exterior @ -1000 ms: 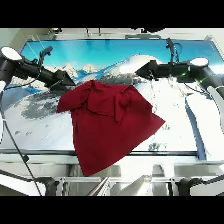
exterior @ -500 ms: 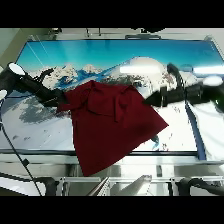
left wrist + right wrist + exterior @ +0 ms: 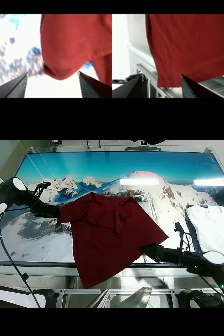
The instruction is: Fold the shirts.
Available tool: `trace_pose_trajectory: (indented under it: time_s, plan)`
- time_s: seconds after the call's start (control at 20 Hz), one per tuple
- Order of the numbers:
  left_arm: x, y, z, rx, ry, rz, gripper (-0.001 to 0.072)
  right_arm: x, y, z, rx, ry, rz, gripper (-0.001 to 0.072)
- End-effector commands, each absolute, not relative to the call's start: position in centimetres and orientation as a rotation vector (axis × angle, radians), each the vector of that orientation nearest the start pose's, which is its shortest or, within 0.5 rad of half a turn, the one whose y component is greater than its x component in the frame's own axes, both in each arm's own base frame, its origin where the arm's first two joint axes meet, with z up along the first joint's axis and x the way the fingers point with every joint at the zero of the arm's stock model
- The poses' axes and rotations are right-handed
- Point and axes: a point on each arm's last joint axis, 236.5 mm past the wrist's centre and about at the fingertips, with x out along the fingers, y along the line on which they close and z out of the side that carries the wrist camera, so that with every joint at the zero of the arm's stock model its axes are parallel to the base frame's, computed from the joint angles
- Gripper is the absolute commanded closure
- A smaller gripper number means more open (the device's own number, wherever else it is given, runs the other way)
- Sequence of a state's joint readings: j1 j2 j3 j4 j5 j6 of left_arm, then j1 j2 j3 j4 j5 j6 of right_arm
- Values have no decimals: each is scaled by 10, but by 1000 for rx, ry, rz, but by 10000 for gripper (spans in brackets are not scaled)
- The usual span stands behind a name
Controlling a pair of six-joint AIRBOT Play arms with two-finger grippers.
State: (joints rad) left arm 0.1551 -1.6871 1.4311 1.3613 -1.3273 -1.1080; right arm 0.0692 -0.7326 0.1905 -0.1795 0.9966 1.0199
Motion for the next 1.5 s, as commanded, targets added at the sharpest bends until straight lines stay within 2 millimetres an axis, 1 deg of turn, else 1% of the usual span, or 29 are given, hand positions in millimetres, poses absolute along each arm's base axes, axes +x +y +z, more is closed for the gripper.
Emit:
trace_pose_trajectory:
  time_s: [0.0, 0.1, 0.2, 0.25, 0.3, 0.35, 0.4, 0.45, 0.55, 0.6, 0.7, 0.75, 0.8, 0.9, 1.05, 1.15, 1.25, 1.4, 1.45]
  plan:
    - [416, 19, -88, 165, 1502, -424, -3, 209, 204, -15, 999, 1062, 625, 194]
    - [416, 10, -96, 179, 1511, -451, 15, 212, 201, -17, 997, 1052, 607, 194]
    - [416, 0, -97, 209, 1508, -488, 16, 213, 200, -18, 995, 1049, 601, 195]
    - [416, -5, -97, 221, 1507, -500, 68, 213, 200, -18, 994, 1050, 601, 196]
    - [416, -9, -97, 227, 1506, -506, 237, 211, 200, -21, 980, 1063, 599, 199]
    - [416, -12, -97, 233, 1506, -513, 394, 206, 201, -29, 961, 1099, 593, 223]
    - [415, -16, -97, 239, 1509, -519, 612, 198, 203, -39, 948, 1154, 585, 315]
    - [414, -18, -95, 243, 1512, -529, 687, 187, 209, -49, 947, 1220, 577, 330]
    - [418, -22, -86, 231, 1504, -539, 686, 167, 223, -67, 945, 1342, 558, 330]
    - [421, -28, -78, 205, 1489, -556, 686, 157, 230, -77, 933, 1401, 541, 330]
    - [430, -34, -60, 140, 1450, -580, 687, 136, 238, -101, 903, 1508, 477, 330]
    - [435, -40, -51, 106, 1423, -597, 686, 131, 240, -111, 886, 1535, 444, 330]
    - [441, -45, -42, 72, 1394, -615, 686, 132, 243, -116, 895, 1539, 420, 331]
    - [447, -51, -25, -1, 1343, -660, 685, 147, 249, -119, 907, 1489, 404, 330]
    - [450, -62, 0, -129, 1267, -753, 684, 189, 252, -111, 906, 1356, 390, 330]
    - [449, -67, 19, -236, 1216, -823, 684, 213, 254, -104, 899, 1292, 373, 330]
    - [447, -66, 35, -319, 1170, -877, 684, 233, 253, -99, 894, 1241, 349, 330]
    - [448, -56, 58, -432, 1096, -917, 684, 258, 244, -101, 891, 1190, 288, 336]
    - [449, -52, 65, -464, 1071, -926, 684, 265, 239, -103, 883, 1178, 276, 464]
